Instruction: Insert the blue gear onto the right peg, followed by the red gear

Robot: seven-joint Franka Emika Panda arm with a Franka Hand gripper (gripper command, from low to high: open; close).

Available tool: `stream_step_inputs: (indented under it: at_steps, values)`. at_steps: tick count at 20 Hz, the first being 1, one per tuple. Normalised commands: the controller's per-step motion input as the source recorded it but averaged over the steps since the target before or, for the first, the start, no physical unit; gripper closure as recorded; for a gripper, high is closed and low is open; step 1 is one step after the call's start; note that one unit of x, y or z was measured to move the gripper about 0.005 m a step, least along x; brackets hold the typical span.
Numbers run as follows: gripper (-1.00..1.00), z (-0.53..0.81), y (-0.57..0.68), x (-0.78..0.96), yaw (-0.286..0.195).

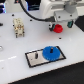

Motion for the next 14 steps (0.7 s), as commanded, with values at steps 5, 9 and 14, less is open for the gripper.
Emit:
stream_step_inputs:
  at_steps: [5, 9, 14]
  values:
    - [1.0, -0.2, -0.16, -0.29, 0.0]
    - [1.0, -0.09, -0.05, -0.12, 0.0]
    - [1.0, -0.08, -0.03, -0.04, 0.0]
